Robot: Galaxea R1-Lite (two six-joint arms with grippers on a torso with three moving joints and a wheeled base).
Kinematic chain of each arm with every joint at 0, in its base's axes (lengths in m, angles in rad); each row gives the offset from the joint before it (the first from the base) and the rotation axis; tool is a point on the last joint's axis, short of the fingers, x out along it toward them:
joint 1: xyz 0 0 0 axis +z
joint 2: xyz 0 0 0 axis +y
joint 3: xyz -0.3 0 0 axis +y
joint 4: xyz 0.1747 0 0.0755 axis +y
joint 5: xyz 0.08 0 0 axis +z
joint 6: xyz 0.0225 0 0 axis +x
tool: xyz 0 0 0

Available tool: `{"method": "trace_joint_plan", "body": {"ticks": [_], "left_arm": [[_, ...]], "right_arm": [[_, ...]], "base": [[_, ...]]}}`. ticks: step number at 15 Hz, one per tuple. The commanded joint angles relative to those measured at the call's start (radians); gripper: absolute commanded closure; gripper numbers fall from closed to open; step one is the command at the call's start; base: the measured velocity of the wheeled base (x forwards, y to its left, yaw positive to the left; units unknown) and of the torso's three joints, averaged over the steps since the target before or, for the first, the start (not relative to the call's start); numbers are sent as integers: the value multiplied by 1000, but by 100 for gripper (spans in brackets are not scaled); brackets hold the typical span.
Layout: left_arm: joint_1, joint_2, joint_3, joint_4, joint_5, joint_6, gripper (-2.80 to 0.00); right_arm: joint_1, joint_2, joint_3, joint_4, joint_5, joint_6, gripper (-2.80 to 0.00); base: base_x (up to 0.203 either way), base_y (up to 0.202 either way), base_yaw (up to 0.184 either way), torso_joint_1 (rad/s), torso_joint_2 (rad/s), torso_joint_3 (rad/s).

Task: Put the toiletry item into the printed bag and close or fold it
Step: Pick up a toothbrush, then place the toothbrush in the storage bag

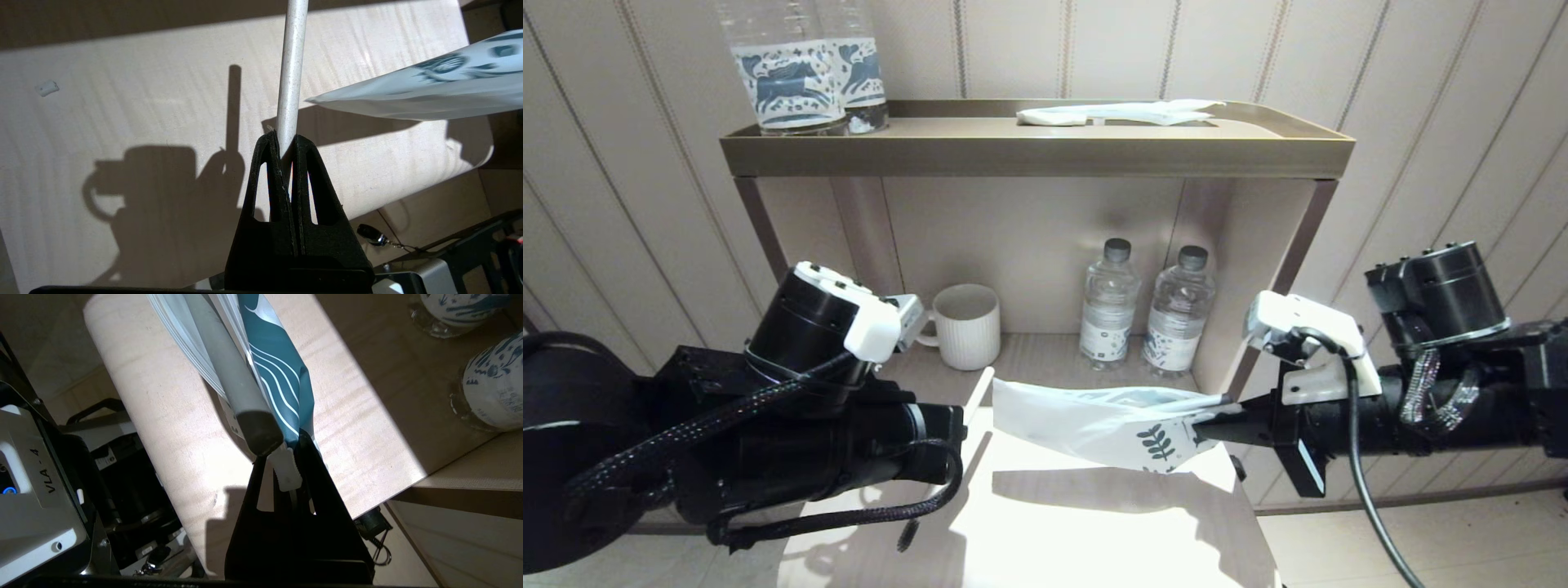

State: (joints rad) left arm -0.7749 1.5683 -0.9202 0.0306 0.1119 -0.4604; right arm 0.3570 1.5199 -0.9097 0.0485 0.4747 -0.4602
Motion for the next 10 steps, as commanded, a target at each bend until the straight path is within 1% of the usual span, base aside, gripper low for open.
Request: {"method": "trace_joint_plan", "body": {"ticks": [1, 3, 4, 6, 8, 10], "left_arm": [[0, -63, -3, 1, 3, -2, 0], [0, -89, -11, 17, 13, 6, 0], [0, -98, -19, 25, 14, 5, 0], [-1, -105, -23, 28, 14, 5, 0], [0, -111, -14, 28, 12, 5, 0], [-1, -125, -11, 28, 13, 4, 0]], "right_arm": [[25, 34, -27, 70, -40, -3, 0], [32, 61, -67, 160, -67, -3, 0], [37, 91, -77, 181, -69, -3, 0], [53, 169, -85, 193, -76, -2, 0], [78, 199, -82, 195, -90, -1, 0], [85, 225, -80, 194, -91, -1, 0]], "base": [[0, 0, 0, 0, 0, 0], [0, 0, 0, 0, 0, 0], [0, 0, 0, 0, 0, 0], [0, 0, 0, 0, 0, 0], [0, 0, 0, 0, 0, 0], [0, 0, 0, 0, 0, 0]]}}
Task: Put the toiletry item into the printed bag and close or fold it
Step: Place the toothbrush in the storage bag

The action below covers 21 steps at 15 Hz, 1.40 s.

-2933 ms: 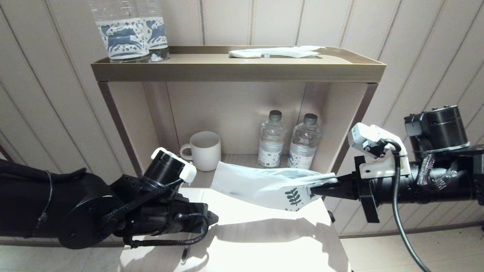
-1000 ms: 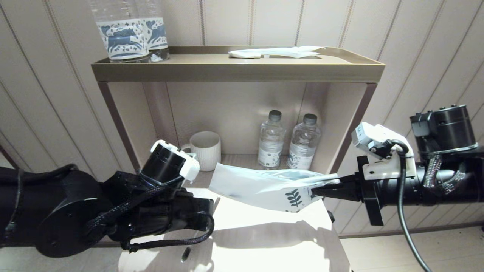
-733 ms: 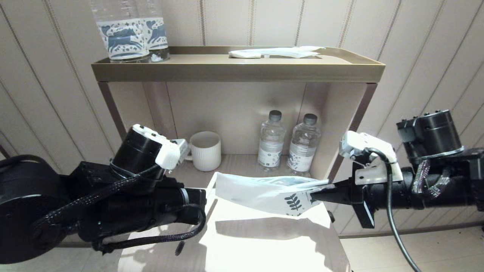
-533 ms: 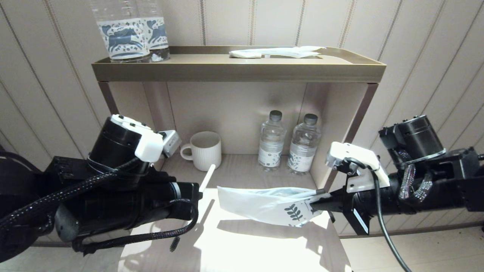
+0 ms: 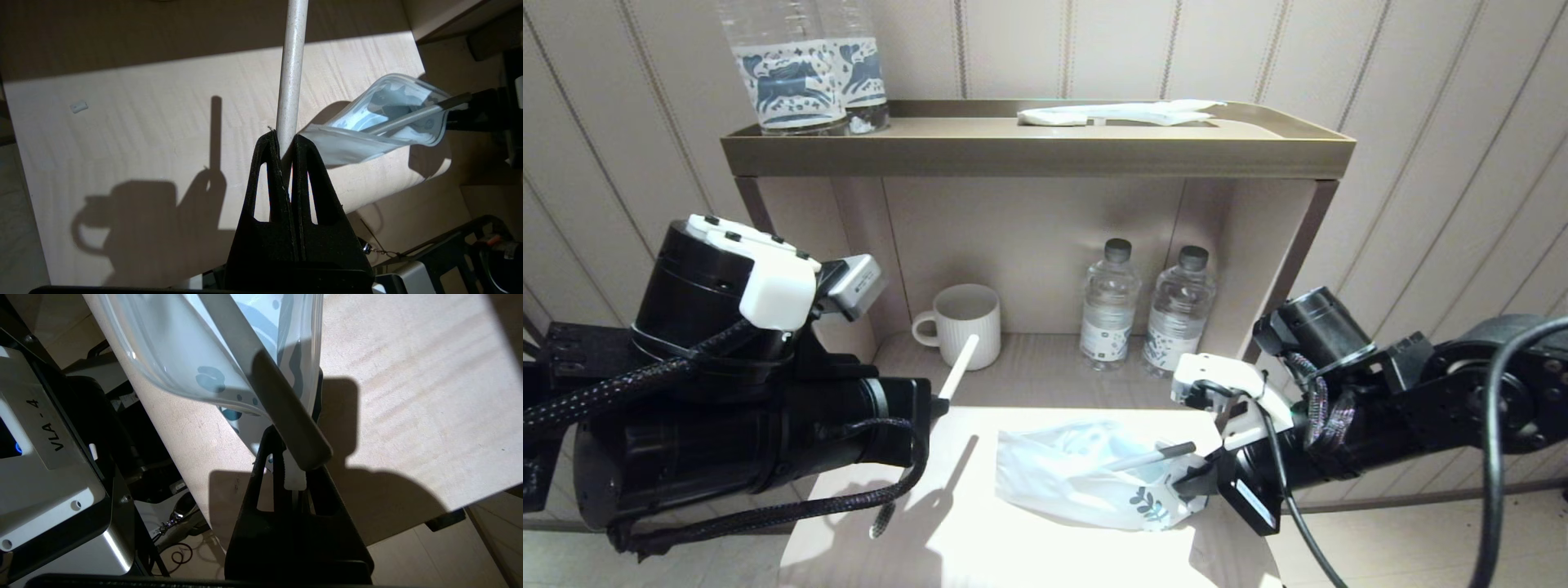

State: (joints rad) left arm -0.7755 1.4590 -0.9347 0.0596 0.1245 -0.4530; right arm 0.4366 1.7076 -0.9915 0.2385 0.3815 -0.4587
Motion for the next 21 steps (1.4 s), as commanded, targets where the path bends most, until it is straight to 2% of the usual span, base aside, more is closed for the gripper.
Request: {"method": "trace_joint_plan", "body": {"ticks": [1, 4, 9, 13, 17, 19, 21], "left_arm": [[-1, -17, 7, -1, 0, -4, 0], [-1, -14, 8, -1, 0, -6, 0], [-13, 0, -20, -7, -10, -3, 0], [-74, 27, -123, -2, -9, -1, 0], [-188, 88, -255, -9, -15, 5, 0], [-235, 112, -285, -31, -49, 5, 0], [-244, 120, -281, -76, -106, 11, 0]], "right_arm": [[13, 48, 2, 2, 2, -2, 0], [8, 18, -6, 1, -2, 0, 0], [-20, -150, -13, 1, -1, 0, 0], [2, -210, -9, 10, -1, 0, 0], [-2, -175, -10, 8, -1, 0, 0], [-6, -175, -10, 8, -1, 0, 0], [-6, -174, -10, 10, -1, 0, 0]], "base": [[0, 0, 0, 0, 0, 0], [0, 0, 0, 0, 0, 0], [0, 0, 0, 0, 0, 0], [0, 0, 0, 0, 0, 0], [0, 0, 0, 0, 0, 0], [0, 0, 0, 0, 0, 0], [0, 0, 0, 0, 0, 0]]}}
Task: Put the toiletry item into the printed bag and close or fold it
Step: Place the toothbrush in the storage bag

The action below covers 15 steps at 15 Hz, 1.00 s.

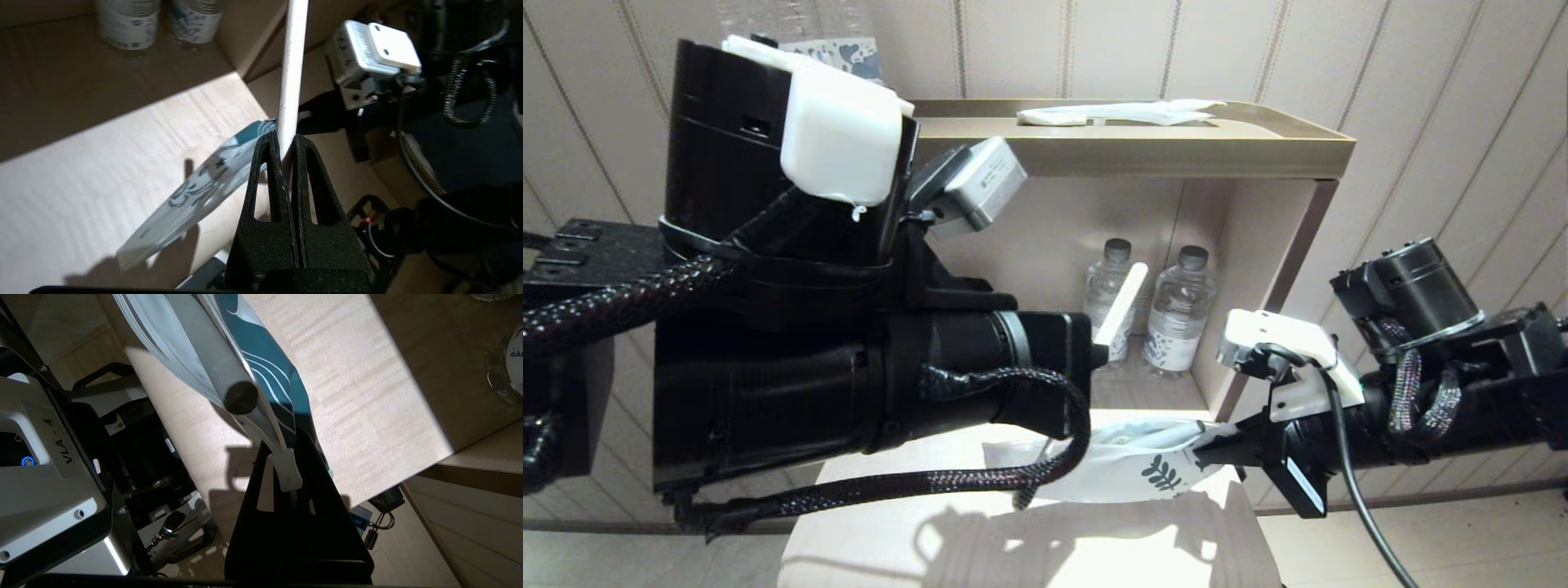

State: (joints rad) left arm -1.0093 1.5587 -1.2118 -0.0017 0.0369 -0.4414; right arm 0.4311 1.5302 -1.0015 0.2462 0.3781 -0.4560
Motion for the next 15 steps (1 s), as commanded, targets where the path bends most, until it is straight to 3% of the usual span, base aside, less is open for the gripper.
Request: {"method": "trace_joint_plan", "body": {"ticks": [1, 5, 10, 13, 15], "left_arm": [[-11, 29, 3, -43, -51, 14, 0], [-11, 48, 59, -151, -164, 135, 0], [-9, 37, 147, -214, -488, 351, 0], [-11, 78, 143, -219, -512, 439, 0], [-10, 112, 132, -254, -514, 455, 0]], "right_arm": [[0, 4, 1, 2, 2, -3, 0], [9, 34, 6, 1, 7, -3, 0], [8, 44, 6, -1, 8, -3, 0], [9, 46, 7, -1, 10, -3, 0], [9, 48, 7, -1, 12, -3, 0]], "base": [[0, 0, 0, 0, 0, 0], [0, 0, 0, 0, 0, 0], [0, 0, 0, 0, 0, 0], [0, 0, 0, 0, 0, 0], [0, 0, 0, 0, 0, 0]]}}
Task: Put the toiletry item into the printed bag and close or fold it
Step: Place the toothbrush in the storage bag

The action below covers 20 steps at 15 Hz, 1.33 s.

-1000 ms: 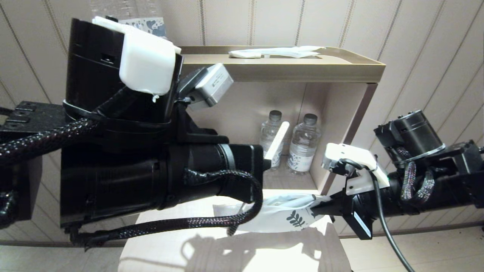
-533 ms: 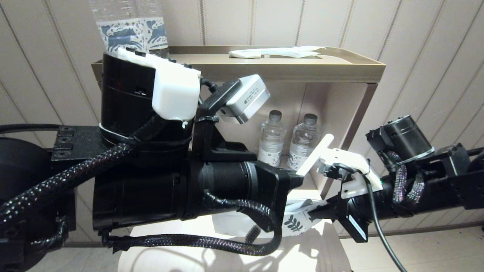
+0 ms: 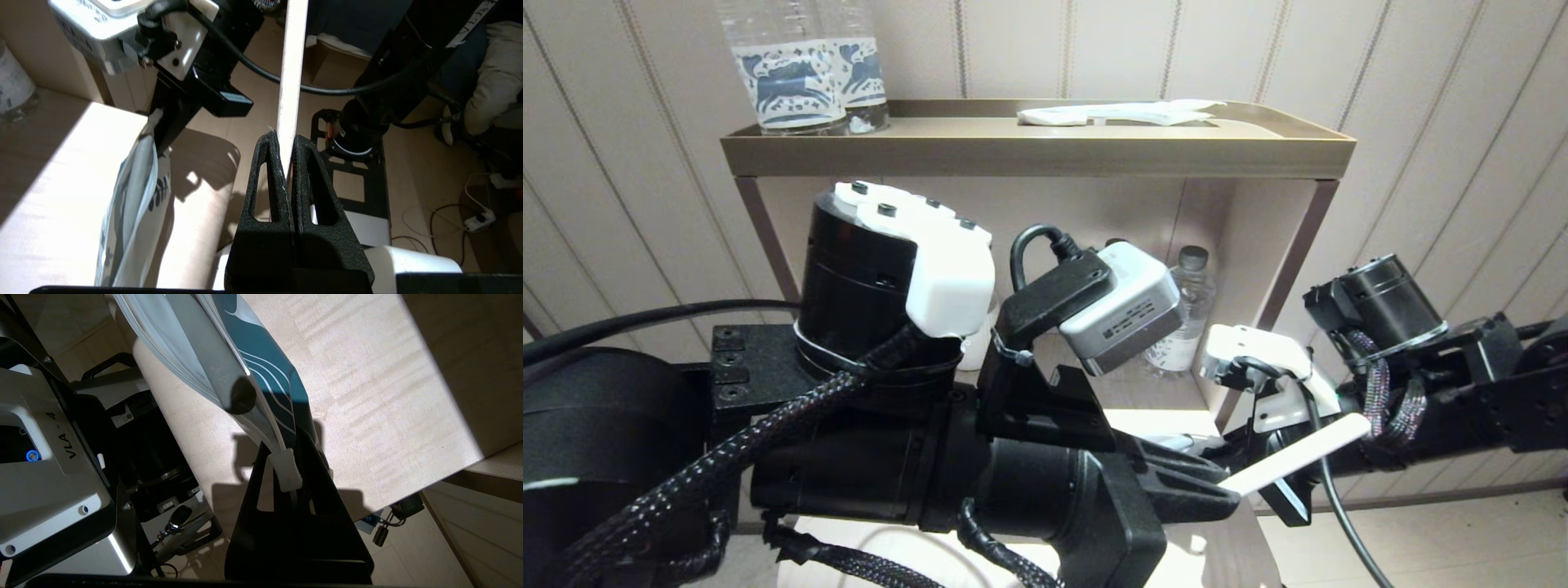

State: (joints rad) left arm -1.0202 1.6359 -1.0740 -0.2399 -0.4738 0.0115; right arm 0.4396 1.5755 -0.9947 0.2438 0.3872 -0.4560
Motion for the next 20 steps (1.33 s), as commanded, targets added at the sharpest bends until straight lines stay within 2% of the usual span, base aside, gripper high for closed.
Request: {"method": "trace_joint_plan", "body": {"ticks": [1, 3, 6, 8, 9, 11, 14, 17, 20], "left_arm": [[3, 44, 7, -56, -2, 7, 0], [57, 37, 31, -86, 2, 9, 0], [124, 13, -21, -94, 26, -5, 0], [125, 47, -12, -155, 83, -30, 0], [125, 71, 1, -236, 96, -40, 0], [120, 128, 15, -367, 121, -108, 0], [87, 177, -10, -395, 229, -161, 0], [68, 199, -16, -397, 250, -239, 0], [65, 218, -18, -398, 255, -258, 0]], "right_arm": [[1, 6, 1, 2, 2, -3, 0], [1, 8, -4, 3, 5, -3, 0], [2, 14, 1, 2, 10, -3, 0], [4, 12, 2, 2, 10, -3, 0], [7, 12, 2, 0, 12, -3, 0], [8, 17, -1, -1, 12, -3, 0], [7, 17, -7, -1, 30, -1, 0], [5, 17, -9, -1, 38, 1, 0], [7, 18, -9, -1, 39, 7, 0]], "base": [[0, 0, 0, 0, 0, 0], [0, 0, 0, 0, 0, 0], [0, 0, 0, 0, 0, 0], [0, 0, 0, 0, 0, 0], [0, 0, 0, 0, 0, 0], [0, 0, 0, 0, 0, 0], [0, 0, 0, 0, 0, 0], [0, 0, 0, 0, 0, 0], [0, 0, 0, 0, 0, 0]]}}
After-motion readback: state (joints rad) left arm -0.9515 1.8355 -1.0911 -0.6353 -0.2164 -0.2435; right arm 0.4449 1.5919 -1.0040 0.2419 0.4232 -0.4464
